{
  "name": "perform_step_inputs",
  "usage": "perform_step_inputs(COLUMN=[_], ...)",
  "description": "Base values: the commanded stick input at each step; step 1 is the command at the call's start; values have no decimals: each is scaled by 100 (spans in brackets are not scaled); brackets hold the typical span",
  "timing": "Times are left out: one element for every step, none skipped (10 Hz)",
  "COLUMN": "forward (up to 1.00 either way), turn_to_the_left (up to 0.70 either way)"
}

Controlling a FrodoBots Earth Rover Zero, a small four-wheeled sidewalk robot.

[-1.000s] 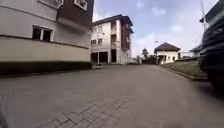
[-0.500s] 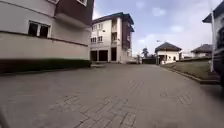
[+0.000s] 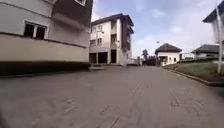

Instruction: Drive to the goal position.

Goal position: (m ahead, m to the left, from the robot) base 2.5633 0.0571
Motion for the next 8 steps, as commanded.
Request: perform_step_inputs(forward=[70, 70, 70, 70, 70, 70, 70, 70], turn_to_the_left=[0, 0, 0, 0, 0, 0, 0, 0])
